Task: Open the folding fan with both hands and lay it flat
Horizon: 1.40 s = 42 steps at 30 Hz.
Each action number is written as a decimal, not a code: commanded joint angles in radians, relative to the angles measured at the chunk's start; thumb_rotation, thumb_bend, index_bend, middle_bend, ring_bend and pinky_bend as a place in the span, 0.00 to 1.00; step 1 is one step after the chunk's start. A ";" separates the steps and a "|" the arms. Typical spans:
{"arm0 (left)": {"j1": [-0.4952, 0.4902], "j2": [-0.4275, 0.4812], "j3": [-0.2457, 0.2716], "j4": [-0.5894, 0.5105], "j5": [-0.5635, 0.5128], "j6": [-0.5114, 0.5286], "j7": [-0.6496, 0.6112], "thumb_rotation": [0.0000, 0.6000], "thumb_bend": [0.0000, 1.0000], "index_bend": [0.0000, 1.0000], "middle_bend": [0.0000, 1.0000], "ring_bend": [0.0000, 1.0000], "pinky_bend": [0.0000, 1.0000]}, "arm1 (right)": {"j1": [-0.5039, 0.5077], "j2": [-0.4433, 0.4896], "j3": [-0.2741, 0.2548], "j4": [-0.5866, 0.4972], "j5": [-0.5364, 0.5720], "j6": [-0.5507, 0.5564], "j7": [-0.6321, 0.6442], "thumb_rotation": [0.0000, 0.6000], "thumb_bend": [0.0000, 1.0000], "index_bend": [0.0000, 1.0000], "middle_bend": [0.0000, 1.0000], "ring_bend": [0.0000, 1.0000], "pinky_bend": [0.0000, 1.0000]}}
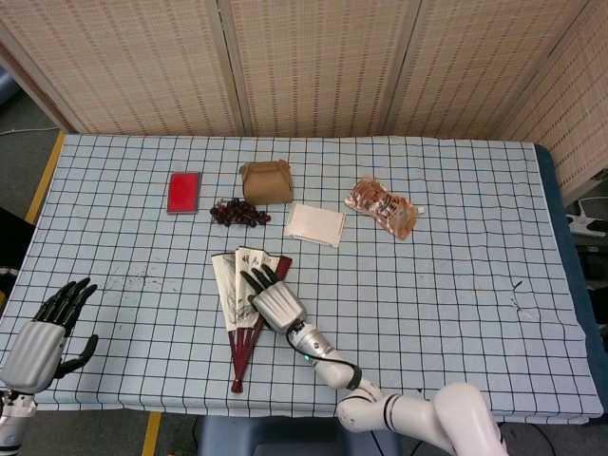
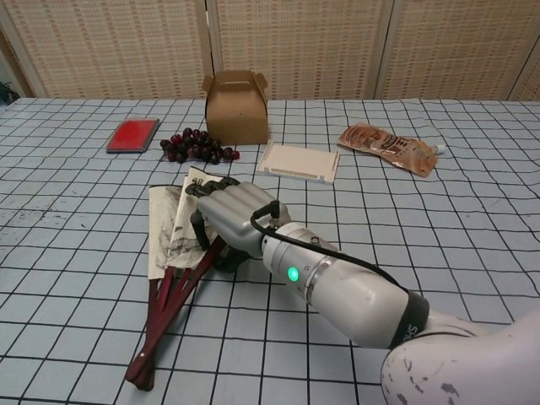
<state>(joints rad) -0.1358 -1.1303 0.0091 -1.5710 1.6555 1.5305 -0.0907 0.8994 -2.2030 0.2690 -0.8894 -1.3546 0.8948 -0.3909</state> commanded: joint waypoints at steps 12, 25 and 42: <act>-0.010 -0.012 0.003 0.008 -0.010 -0.029 -0.017 1.00 0.45 0.05 0.00 0.00 0.15 | -0.069 0.128 0.116 -0.330 0.180 -0.001 0.094 1.00 0.50 0.69 0.09 0.00 0.00; -0.065 -0.141 0.039 0.068 0.024 -0.111 -0.367 1.00 0.43 0.06 0.00 0.00 0.13 | -0.064 0.203 0.240 -0.589 0.432 0.041 0.074 1.00 0.50 0.69 0.10 0.00 0.00; -0.097 -0.364 -0.001 -0.044 -0.055 -0.154 -0.387 1.00 0.41 0.00 0.00 0.00 0.12 | -0.019 0.208 0.310 -0.622 0.589 0.081 0.133 1.00 0.50 0.69 0.10 0.00 0.00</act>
<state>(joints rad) -0.2304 -1.4660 0.0145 -1.5959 1.6287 1.3942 -0.4872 0.8722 -1.9931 0.5644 -1.5125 -0.7849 0.9730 -0.2701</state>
